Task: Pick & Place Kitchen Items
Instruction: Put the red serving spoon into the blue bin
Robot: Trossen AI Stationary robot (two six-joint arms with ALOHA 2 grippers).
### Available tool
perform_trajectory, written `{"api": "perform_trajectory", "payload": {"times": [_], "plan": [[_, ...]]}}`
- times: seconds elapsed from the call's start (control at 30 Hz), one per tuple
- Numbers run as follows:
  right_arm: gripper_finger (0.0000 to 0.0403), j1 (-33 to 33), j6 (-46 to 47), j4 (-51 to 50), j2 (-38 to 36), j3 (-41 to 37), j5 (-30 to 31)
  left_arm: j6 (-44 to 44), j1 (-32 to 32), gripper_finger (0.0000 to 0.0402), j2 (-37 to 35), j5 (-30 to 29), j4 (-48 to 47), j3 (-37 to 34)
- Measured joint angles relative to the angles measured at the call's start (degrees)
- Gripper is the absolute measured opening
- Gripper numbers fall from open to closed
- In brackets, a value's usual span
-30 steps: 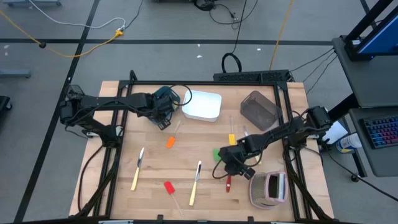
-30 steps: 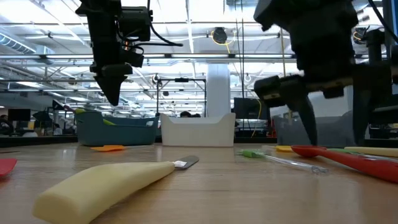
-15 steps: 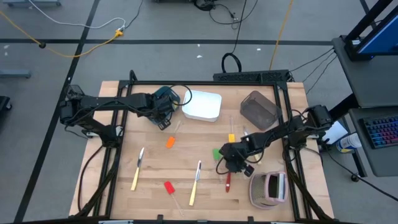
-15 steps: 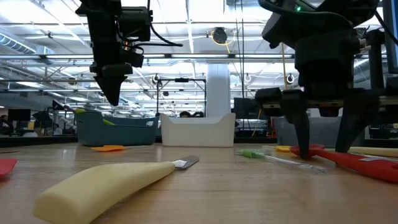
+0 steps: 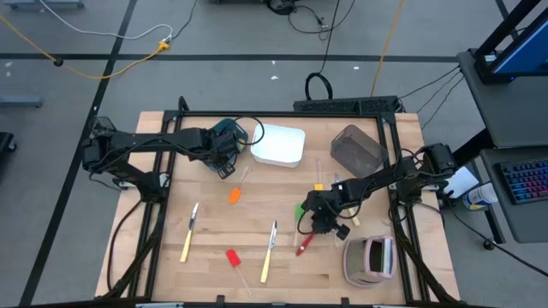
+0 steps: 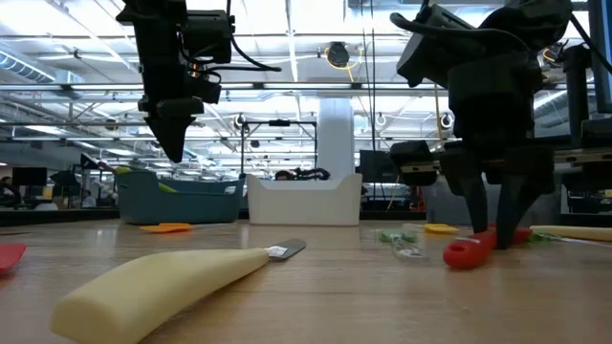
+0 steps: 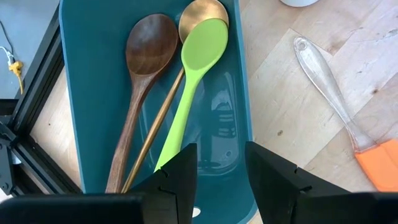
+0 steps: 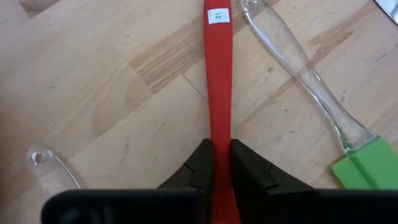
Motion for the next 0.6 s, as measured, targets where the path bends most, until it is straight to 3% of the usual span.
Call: {"api": "perform_trajectory", "payload": {"times": [0.37, 0.6], "plan": [[0.0029, 0.0, 5.4, 1.7, -7.3, -0.3, 1.8, -1.3, -0.8, 0.0141, 0.0, 0.0, 0.1, 0.0], [0.0035, -1.3, 9.3, 2.2, -14.1, -0.2, 12.3, -0.6, -3.8, 0.0141, 0.0, 1.2, 6.4, 0.0]]}}
